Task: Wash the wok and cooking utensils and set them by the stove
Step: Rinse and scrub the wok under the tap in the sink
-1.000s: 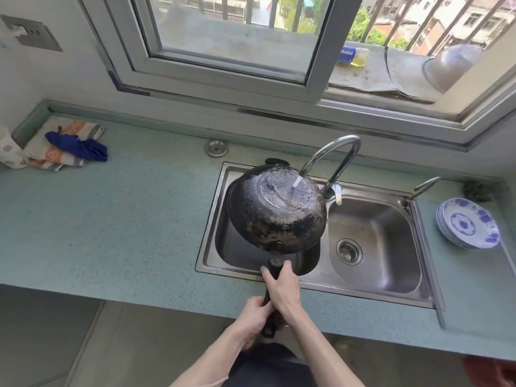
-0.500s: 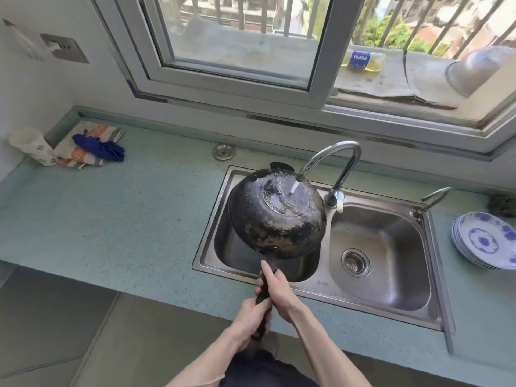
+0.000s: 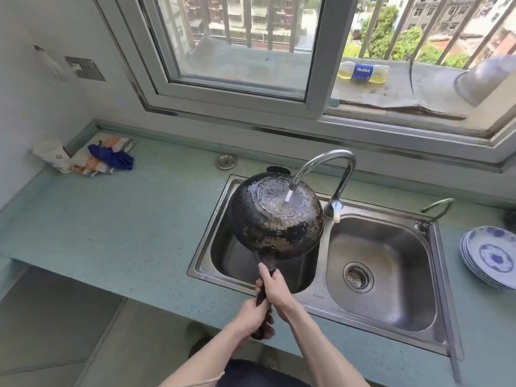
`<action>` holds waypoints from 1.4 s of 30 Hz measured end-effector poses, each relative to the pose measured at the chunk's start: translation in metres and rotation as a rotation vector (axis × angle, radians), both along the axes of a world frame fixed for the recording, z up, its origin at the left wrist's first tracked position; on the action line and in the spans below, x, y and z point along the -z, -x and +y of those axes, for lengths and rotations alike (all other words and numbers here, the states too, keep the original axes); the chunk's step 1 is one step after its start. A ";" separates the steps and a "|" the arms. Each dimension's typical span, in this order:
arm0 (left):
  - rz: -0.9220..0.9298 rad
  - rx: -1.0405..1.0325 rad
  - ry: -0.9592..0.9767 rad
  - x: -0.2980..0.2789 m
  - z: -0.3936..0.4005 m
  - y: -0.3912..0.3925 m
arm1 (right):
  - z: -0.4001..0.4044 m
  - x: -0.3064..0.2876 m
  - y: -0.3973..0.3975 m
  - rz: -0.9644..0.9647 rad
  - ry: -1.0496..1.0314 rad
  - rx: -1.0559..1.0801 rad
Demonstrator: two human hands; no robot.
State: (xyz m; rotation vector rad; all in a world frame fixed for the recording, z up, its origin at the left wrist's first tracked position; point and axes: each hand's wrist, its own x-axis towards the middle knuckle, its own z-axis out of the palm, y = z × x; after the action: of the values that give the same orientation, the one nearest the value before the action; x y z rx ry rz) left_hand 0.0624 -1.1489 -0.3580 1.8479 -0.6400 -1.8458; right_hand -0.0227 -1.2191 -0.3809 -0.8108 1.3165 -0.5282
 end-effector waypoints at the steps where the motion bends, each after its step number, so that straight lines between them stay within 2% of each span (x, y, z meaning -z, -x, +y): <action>1: 0.013 -0.013 -0.016 0.001 -0.002 0.002 | 0.000 0.000 0.001 0.012 0.006 0.001; 5: 0.018 -0.057 -0.052 0.006 -0.006 0.008 | 0.000 -0.006 0.004 0.012 -0.013 0.008; 15: 0.051 -0.088 -0.001 -0.002 -0.031 0.008 | -0.027 -0.024 -0.002 0.045 0.022 0.060; 29: 0.050 -0.124 -0.014 0.002 -0.005 0.015 | 0.001 -0.025 -0.001 0.110 0.050 0.036; 42: 0.043 -0.167 0.000 -0.005 -0.002 0.028 | 0.006 -0.033 0.012 0.010 0.040 0.023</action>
State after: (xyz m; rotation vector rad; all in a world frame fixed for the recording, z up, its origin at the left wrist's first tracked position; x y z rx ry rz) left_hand 0.0342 -1.1508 -0.3529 1.7988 -0.4561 -1.7716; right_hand -0.0352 -1.2136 -0.3481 -0.8331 1.3297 -0.5704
